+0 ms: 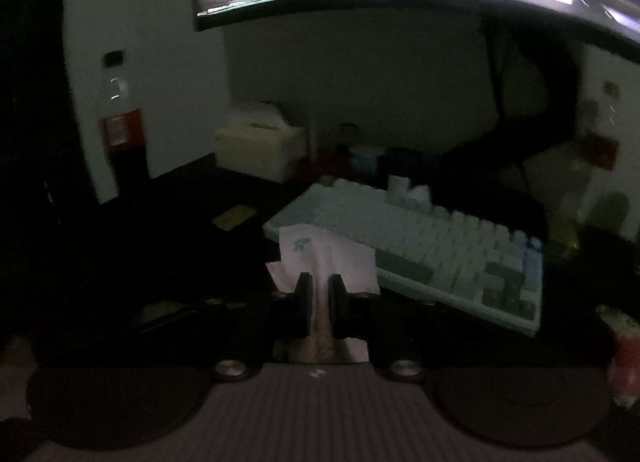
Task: Clean container
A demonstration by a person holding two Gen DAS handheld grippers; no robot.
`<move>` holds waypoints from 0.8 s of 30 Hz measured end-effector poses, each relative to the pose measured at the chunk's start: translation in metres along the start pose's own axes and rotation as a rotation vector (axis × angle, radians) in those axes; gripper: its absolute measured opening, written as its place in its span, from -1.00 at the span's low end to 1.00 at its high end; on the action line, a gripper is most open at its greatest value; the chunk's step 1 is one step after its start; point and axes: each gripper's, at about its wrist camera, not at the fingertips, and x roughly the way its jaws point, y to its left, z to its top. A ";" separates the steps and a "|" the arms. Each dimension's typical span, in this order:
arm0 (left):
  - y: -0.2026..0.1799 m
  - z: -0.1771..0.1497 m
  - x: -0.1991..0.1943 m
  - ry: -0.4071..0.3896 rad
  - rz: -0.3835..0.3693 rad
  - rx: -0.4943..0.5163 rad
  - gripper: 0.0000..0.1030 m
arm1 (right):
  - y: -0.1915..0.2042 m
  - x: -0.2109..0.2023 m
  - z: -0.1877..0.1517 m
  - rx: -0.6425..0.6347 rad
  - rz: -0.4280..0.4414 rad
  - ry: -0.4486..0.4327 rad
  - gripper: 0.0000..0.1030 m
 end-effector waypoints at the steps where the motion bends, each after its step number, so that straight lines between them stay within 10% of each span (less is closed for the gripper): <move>1: 0.001 0.000 -0.001 -0.002 0.007 -0.002 0.63 | 0.004 -0.002 -0.001 -0.009 0.030 -0.007 -0.79; 5: 0.007 0.000 -0.003 -0.003 0.014 -0.015 0.63 | 0.031 -0.016 -0.009 -0.087 0.209 -0.038 -0.79; 12: 0.006 0.000 -0.006 -0.001 0.028 -0.023 0.64 | 0.006 0.009 0.002 -0.014 -0.003 -0.016 -0.79; 19: 0.010 -0.002 -0.010 -0.006 0.041 -0.040 0.64 | 0.043 -0.006 -0.003 -0.109 0.173 -0.053 -0.79; 24: 0.009 -0.004 -0.013 -0.006 0.053 -0.040 0.64 | 0.020 0.010 0.003 -0.051 0.045 -0.030 -0.79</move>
